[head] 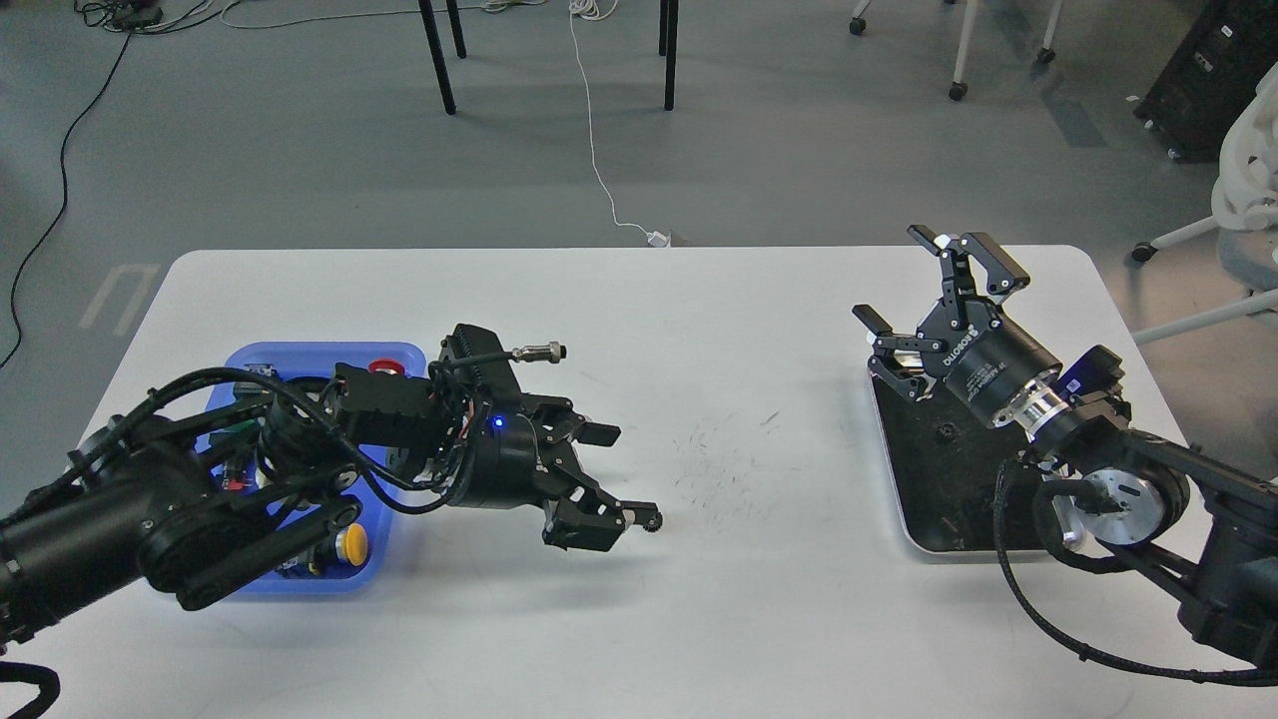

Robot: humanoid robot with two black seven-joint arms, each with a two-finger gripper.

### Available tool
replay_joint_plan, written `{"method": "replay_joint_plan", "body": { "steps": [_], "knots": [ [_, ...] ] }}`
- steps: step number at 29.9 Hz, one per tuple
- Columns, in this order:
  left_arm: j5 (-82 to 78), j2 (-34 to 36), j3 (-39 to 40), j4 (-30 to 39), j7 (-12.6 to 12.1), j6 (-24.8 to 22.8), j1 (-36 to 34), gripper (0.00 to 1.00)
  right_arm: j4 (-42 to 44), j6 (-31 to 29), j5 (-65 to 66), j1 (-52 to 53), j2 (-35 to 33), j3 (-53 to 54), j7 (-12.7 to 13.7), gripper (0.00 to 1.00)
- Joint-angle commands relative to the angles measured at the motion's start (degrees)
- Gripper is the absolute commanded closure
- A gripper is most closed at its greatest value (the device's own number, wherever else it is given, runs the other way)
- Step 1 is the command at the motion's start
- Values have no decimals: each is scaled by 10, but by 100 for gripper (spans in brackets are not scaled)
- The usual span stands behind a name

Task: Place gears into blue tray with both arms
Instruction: 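Reach the left gripper toward the black part on the table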

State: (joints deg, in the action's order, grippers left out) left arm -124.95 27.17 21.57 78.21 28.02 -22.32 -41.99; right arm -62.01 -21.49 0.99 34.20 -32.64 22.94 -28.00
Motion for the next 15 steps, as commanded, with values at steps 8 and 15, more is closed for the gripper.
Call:
{"method": "replay_joint_plan", "body": {
  "steps": [8, 15],
  "knots": [
    [-1, -44, -155, -87, 0, 2, -107, 3, 59, -65, -16, -31, -4, 7, 0, 3],
    [-1, -93, -187, -144, 0, 4, -115, 5, 59, -65, -17, -34, -11, 13, 0, 3]
  ]
}}
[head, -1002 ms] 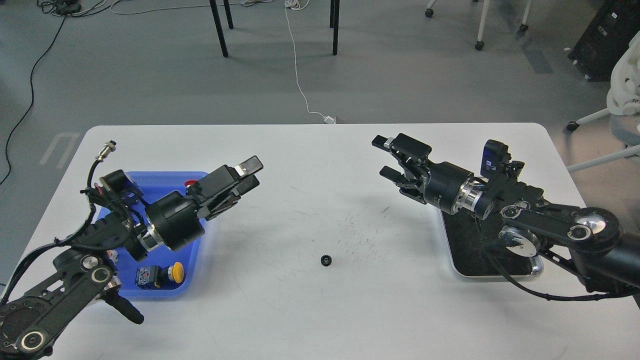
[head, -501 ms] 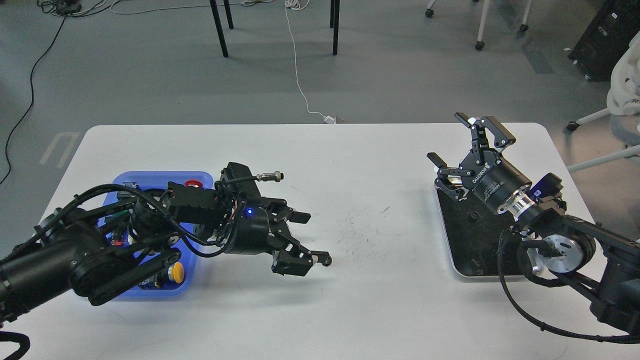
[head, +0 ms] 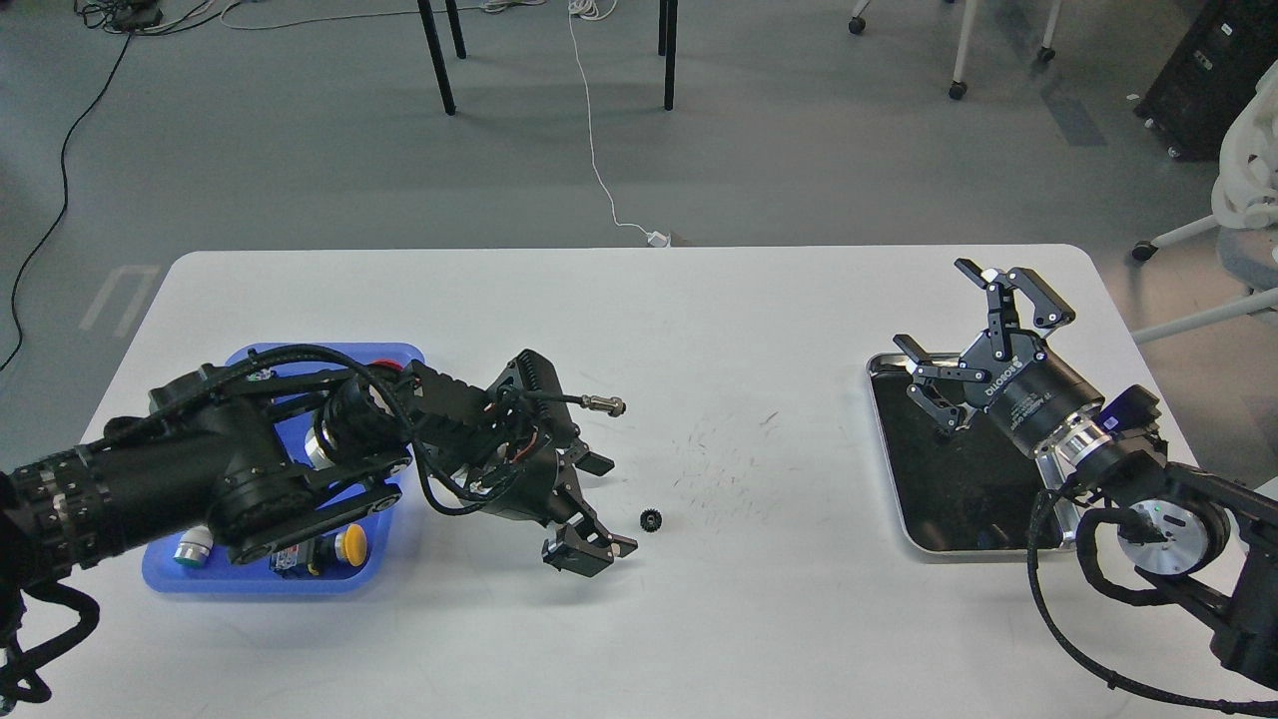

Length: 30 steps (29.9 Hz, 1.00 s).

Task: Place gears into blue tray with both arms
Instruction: 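Reach the left gripper toward the black part on the table, then close the left gripper on the small black part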

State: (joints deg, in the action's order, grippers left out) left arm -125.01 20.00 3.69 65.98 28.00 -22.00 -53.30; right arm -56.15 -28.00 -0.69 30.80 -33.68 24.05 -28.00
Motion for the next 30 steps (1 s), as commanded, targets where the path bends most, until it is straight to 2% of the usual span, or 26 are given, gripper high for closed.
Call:
{"method": "replay_joint_plan", "body": {
  "steps": [1, 4, 8, 13, 16, 18, 21, 23, 30],
  "knots": [
    [0, -30, -9, -28, 0, 1, -2, 6, 0, 0, 0, 0, -1, 1, 0, 3],
    [0, -48, -9, -38, 0, 1, -5, 10, 0, 0, 1, 0, -1, 1, 0, 3],
    [0, -59, -10, -42, 0, 0, -6, 23, 0, 0, 1, 0, -1, 1, 0, 3],
    [0, -59, -12, -47, 0, 1, -6, 49, -1, 0, 1, -1, -1, 1, 0, 3],
    [0, -59, -15, -49, 0, 1, -6, 57, -2, 0, 1, -1, -1, 0, 0, 3],
    [0, -59, -16, -50, 0, 1, -6, 69, -2, 0, 1, -1, -1, 0, 0, 3],
    [0, -59, -16, -52, 0, 1, -5, 76, -1, 0, 1, -2, -1, 0, 0, 3],
    [0, -59, -16, -53, 0, 1, -5, 86, -2, 0, 2, -1, -1, 0, 0, 3],
    [0, -59, -15, -57, 0, 3, -5, 90, -1, 0, 2, -2, 0, 0, 0, 3]
  ]
}}
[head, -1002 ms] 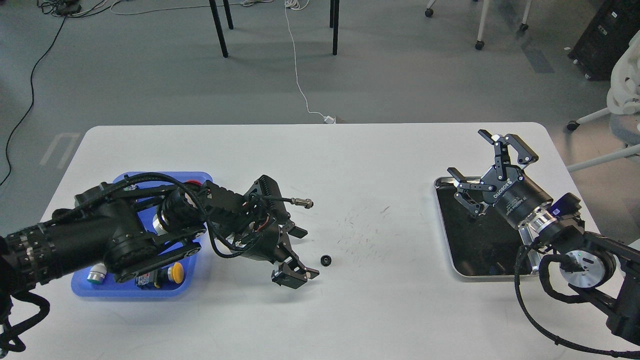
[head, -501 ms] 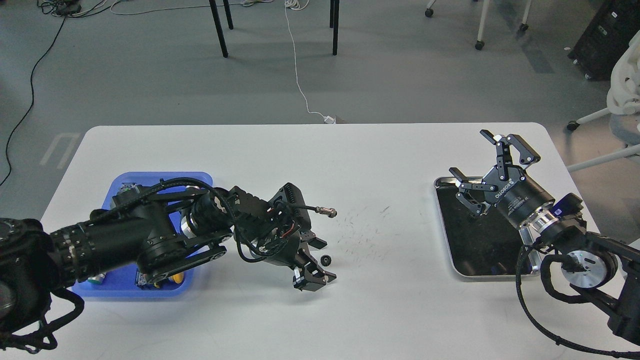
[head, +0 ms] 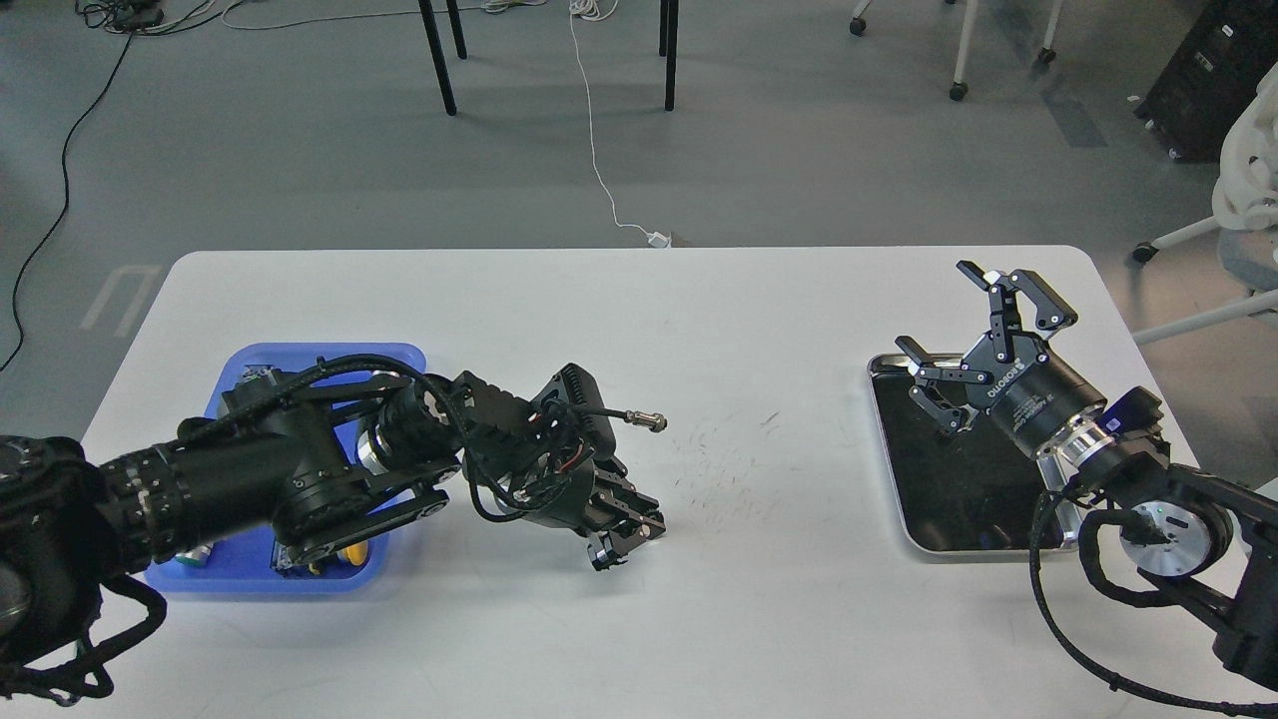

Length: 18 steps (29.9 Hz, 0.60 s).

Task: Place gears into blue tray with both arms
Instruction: 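Close the left gripper on the small black part, then carry the black part into the blue tray and release it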

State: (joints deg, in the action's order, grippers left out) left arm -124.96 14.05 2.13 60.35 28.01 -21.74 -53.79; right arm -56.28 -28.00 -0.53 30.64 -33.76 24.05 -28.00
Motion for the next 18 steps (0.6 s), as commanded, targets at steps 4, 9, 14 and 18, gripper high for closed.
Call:
{"method": "replay_joint_plan", "body": {
  "steps": [4, 9, 14, 18],
  "knots": [
    [0, 1, 2, 3, 0, 4, -4, 90, -1, 0, 0, -1, 1, 0, 0, 3],
    [0, 20, 5, 28, 0, 5, -35, 89, -1, 0, 0, 0, 1, 0, 0, 3],
    [0, 119, 8, 87, 0, 6, -66, 89, -3, 0, 0, 0, 2, 0, 0, 3],
    [0, 250, 8, 156, 0, 8, -62, 88, -3, 0, 1, 0, 2, -1, 0, 3]
  ]
}}
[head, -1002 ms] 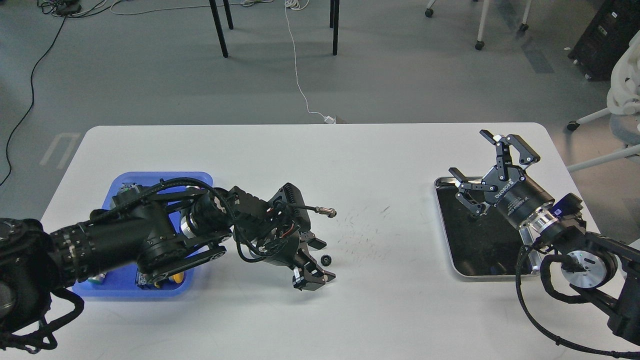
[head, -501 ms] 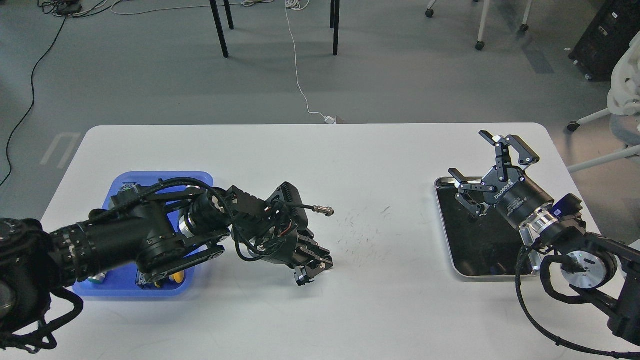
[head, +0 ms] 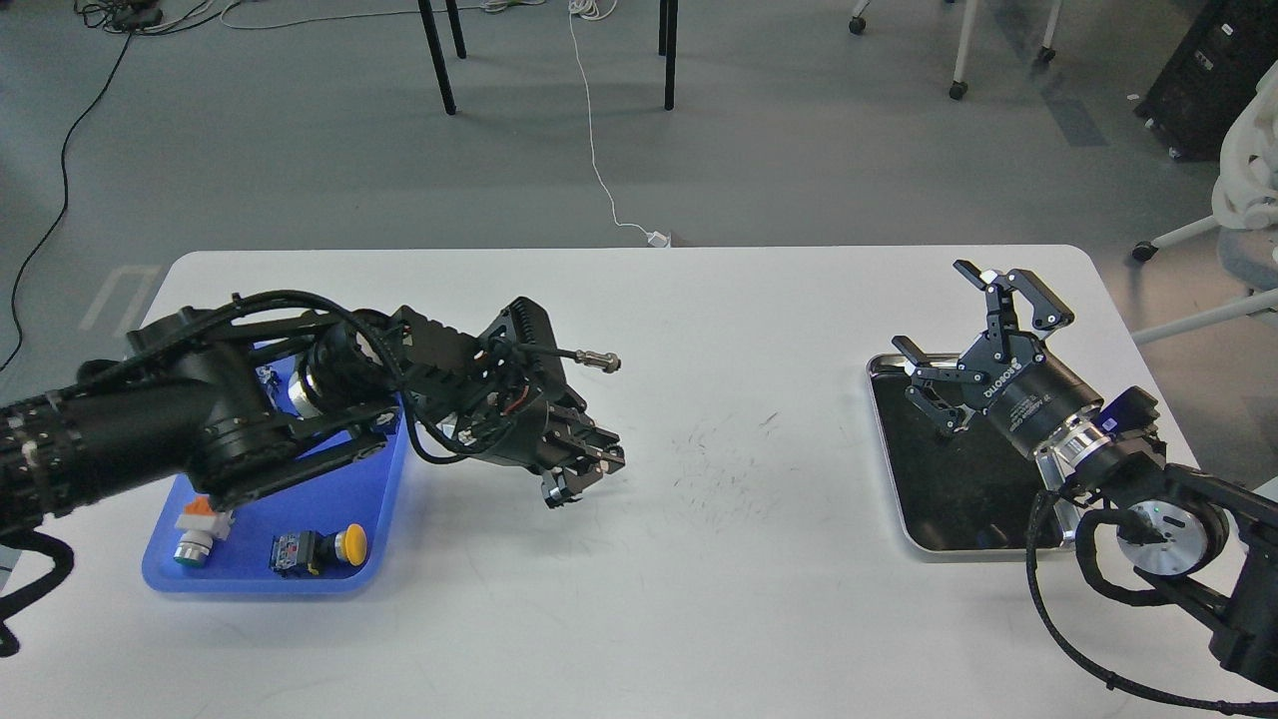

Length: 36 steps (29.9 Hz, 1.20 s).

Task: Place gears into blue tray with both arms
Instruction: 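Carry the black part into the blue tray and release it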

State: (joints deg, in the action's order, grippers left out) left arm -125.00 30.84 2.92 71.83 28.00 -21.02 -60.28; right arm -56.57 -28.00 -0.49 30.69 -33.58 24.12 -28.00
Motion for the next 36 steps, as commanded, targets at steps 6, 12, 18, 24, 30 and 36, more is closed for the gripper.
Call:
{"method": "replay_joint_plan", "body": {
  "steps": [6, 12, 18, 24, 30, 36],
  "knots": [
    [0, 219, -3, 48, 0, 17, 37, 88, -1, 0, 2, 3, 7, -1, 0, 3],
    [0, 275, 0, 44, 0, 23, 88, 87, 0, 0, 3, 6, 8, -1, 0, 3],
    [0, 286, 0, 42, 0, 23, 111, 86, -2, 0, 4, 5, 8, -2, 0, 3],
    [0, 283, 2, 42, 0, 23, 116, 84, -1, 0, 4, 5, 8, -1, 0, 3],
    [0, 263, 2, 22, 0, 23, 117, 81, -1, 0, 4, 4, 8, -1, 0, 3],
    [0, 242, 2, -14, 0, 23, 118, 79, -2, 0, 4, 3, 8, 0, 0, 3]
  ]
}}
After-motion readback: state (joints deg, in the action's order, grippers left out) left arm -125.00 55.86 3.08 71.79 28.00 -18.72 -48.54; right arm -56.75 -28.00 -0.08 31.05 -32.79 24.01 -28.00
